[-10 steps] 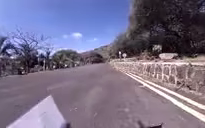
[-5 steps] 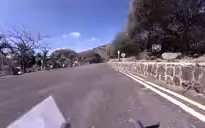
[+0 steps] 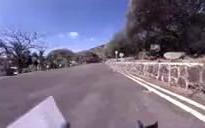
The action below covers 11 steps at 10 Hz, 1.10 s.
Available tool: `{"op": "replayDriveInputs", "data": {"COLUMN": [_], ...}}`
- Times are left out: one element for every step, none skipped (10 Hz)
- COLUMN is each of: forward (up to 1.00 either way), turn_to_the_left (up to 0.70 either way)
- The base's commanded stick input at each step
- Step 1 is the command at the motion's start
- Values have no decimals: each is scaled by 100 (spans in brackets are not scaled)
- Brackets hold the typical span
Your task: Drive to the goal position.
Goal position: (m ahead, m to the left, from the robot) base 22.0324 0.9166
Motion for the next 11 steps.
{"op": "replayDriveInputs", "data": {"forward": [50, 50, 50, 50, 50, 50, 50, 50, 50, 50, 50], "turn_to_the_left": [0, 0, 0, 0, 0, 0, 0, 0, 0, 0, 0]}}
